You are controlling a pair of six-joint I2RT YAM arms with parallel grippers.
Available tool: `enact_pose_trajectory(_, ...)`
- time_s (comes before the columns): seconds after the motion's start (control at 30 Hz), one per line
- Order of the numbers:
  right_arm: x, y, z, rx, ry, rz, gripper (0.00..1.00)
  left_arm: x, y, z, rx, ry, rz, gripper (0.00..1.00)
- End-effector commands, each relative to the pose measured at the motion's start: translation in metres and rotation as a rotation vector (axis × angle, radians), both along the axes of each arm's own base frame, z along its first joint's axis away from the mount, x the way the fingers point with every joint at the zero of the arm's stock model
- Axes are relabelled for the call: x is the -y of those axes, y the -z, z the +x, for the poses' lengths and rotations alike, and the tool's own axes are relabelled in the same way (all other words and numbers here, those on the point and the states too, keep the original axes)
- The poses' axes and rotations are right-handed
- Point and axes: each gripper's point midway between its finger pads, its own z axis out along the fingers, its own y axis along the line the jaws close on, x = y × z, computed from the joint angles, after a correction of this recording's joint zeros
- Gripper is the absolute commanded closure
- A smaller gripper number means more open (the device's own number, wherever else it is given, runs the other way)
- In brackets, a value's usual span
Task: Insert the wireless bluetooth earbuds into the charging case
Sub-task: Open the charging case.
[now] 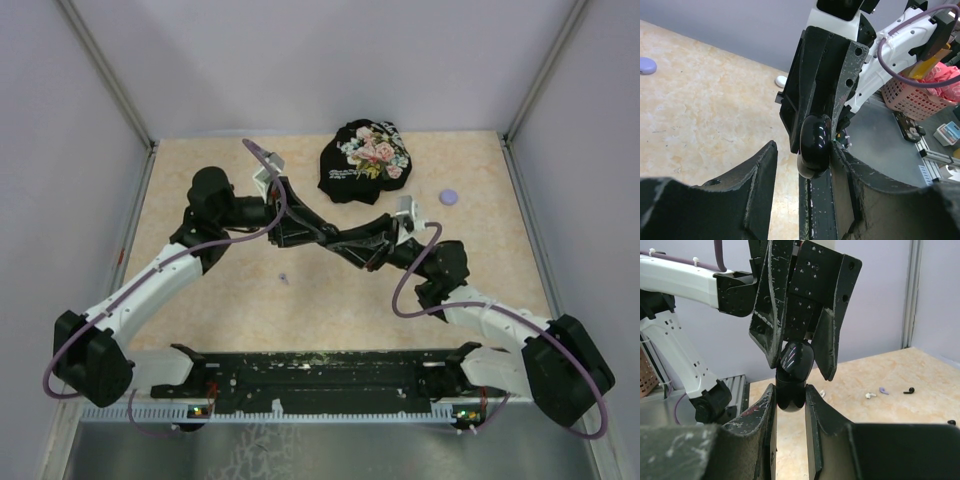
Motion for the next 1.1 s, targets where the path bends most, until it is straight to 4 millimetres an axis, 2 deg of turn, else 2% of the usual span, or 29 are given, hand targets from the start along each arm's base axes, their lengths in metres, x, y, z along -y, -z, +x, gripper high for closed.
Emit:
enact_pose_trajectory(0.0,0.002,-0.011,-0.012,0.072,-0.039,0.024,1.0,0.003,-0.016,0.009,-0.009,-0.048,-0.044,0.48)
enact_pose_trajectory(0.33,0.003,-0.007,-0.013,0.089,-0.034,0.019,1.0,0.005,-0.016,0.013,-0.095,-0.07,-0.048,0.46)
enact_pose_trajectory(0.53,0.006,0.005,-0.002,0.098,0.041,0.012,1.0,0.003,-0.02,0.01,-0.097,-0.066,-0.041,0.38)
enact_pose_trajectory(0.7,0.013,0.021,0.011,0.116,0.146,-0.004,1.0,-0.008,-0.007,0.035,-0.096,-0.225,0.045,0.34)
enact_pose_trajectory(0.8,0.02,0.023,0.018,0.148,0.212,0.008,1.0,-0.022,0.006,0.06,-0.087,-0.37,0.115,0.31)
enact_pose_trajectory(1.07,0.028,0.045,0.031,0.179,0.315,-0.047,1.0,-0.08,0.047,0.126,-0.159,-0.679,0.266,0.29)
